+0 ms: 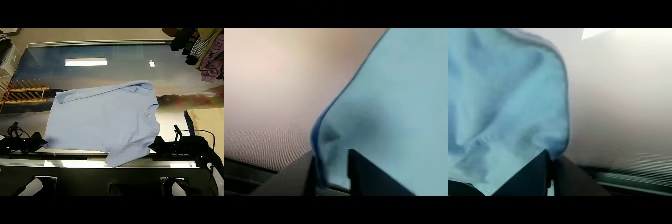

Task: Fold the clothes and pants, and hang the long-sleeved shirts on hangers.

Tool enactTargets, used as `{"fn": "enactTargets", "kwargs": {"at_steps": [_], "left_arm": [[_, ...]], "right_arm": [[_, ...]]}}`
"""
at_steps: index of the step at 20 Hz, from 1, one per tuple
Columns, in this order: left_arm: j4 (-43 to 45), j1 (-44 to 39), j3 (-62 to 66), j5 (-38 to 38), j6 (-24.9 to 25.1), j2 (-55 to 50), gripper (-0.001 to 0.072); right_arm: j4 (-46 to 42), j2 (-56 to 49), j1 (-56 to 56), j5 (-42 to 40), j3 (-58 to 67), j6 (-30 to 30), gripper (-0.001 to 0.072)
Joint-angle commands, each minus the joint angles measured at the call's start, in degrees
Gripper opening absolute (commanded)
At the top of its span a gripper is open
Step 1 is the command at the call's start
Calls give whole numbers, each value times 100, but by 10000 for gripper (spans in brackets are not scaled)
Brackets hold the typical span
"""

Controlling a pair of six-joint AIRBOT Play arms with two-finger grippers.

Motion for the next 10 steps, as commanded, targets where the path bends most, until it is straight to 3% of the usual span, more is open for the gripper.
{"fn": "enactTargets", "kwargs": {"at_steps": [1, 5, 10], "left_arm": [[-85, -243, 11, -7, 22, -85, 18], [-861, -260, 378, -118, 39, 162, 17], [-1735, -503, 2481, -50, 13, 876, 17]], "right_arm": [[164, 11, -2, 13, 46, -109, 32], [1010, 417, -2, -232, 531, -933, 31], [1261, 859, 0, 402, 3176, -627, 30]]}}
